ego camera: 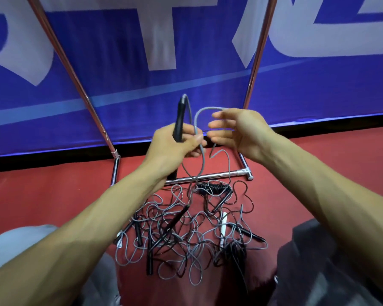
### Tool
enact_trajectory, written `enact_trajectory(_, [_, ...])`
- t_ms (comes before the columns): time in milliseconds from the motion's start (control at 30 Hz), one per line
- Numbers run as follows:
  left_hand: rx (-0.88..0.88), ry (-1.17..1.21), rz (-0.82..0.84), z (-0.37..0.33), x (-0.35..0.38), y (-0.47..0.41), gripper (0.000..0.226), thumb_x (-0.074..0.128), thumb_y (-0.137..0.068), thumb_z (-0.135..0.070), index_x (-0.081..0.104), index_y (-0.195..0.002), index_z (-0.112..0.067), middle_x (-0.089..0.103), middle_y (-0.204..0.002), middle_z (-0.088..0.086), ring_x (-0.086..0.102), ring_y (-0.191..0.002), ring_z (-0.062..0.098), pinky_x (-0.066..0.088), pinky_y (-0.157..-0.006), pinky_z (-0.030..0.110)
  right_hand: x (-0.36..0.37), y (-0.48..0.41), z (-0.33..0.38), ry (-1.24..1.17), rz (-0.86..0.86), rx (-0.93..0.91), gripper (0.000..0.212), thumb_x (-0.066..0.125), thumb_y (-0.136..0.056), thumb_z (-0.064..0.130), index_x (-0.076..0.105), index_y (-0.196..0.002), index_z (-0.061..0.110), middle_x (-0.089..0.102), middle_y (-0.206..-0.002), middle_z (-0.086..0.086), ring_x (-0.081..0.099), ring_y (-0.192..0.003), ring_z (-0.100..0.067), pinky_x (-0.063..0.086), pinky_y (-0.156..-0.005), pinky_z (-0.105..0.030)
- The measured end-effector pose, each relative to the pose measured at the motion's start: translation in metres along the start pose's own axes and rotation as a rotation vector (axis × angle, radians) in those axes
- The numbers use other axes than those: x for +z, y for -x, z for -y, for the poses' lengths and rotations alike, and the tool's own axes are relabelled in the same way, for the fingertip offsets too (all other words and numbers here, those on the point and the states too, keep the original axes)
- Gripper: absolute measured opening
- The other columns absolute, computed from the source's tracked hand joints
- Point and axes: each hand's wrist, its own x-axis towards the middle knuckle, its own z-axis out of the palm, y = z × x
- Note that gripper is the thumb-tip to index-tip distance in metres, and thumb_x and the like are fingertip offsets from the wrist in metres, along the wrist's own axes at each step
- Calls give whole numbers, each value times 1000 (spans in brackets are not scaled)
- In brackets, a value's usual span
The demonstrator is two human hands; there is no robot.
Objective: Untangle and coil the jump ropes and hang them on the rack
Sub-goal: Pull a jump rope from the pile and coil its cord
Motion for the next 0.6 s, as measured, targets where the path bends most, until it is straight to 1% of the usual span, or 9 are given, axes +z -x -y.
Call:
enact_trajectory(100, [-8,138,-100,-8,-1,-4,9,64,-91,-3,63,-84,-9,72,-69,2,70,-63,14,56,-62,20,2,2,-9,281,62,0,12,47,-95,6,59,-96,6,63,-76,-10,64,-52,-18,55,-51,-25])
enact_trajectory(167, [-7,208,-136,-13,-3,-6,7,64,-91,-4,63,-85,-7,73,-70,3,70,-63,13,57,-62,20,6,3,-18,503,118,-40,15,47,-92,-3,59,-92,7,63,-78,-11,62,-55,-18,54,-55,-30])
enact_trajectory(233, [-3,259,-148,-16,-6,-6,3,64,-91,-5,63,-88,-5,72,-76,7,70,-63,13,57,-63,21,10,6,-28,687,180,-72,21,47,-88,-9,59,-87,9,61,-83,-12,59,-61,-18,53,-59,-30])
enact_trajectory(300, [10,294,-145,-18,-10,-6,3,64,-91,-5,62,-91,-3,72,-81,10,71,-65,13,58,-65,22,15,8,-39,830,300,-66,22,51,-86,-10,62,-94,8,59,-89,-12,56,-70,-17,51,-64,-27])
enact_trajectory(367, [16,321,-133,-20,-12,-4,4,64,-91,-5,62,-92,-2,72,-82,11,73,-71,17,59,-68,24,19,7,-51,966,408,-76,20,60,-86,-4,65,-104,3,63,-93,-10,56,-78,-16,49,-72,-26])
enact_trajectory(433, [13,366,-140,-22,-14,-3,5,64,-91,-5,61,-91,-2,73,-80,10,74,-75,21,60,-69,25,20,2,-60,1169,434,-157,15,64,-87,8,69,-102,7,69,-94,-4,60,-84,-13,47,-81,-26])
enact_trajectory(500, [6,415,-158,-24,-18,-3,5,64,-91,-5,62,-91,-1,73,-78,9,74,-77,22,59,-69,25,20,-1,-64,1390,415,-228,13,61,-90,16,70,-99,14,68,-90,2,60,-85,-12,43,-77,-20])
enact_trajectory(533, [4,431,-167,-25,-20,-3,5,64,-91,-5,62,-91,-1,73,-78,9,74,-78,23,59,-69,26,19,-2,-65,1449,396,-232,12,59,-91,19,69,-97,15,67,-87,2,59,-83,-14,40,-73,-20])
enact_trajectory(600, [4,443,-180,-26,-23,-4,5,65,-91,-5,62,-91,-1,73,-77,8,74,-78,23,59,-70,26,17,-3,-65,1486,337,-219,13,56,-93,20,68,-93,14,66,-84,-2,56,-77,-17,38,-67,-20])
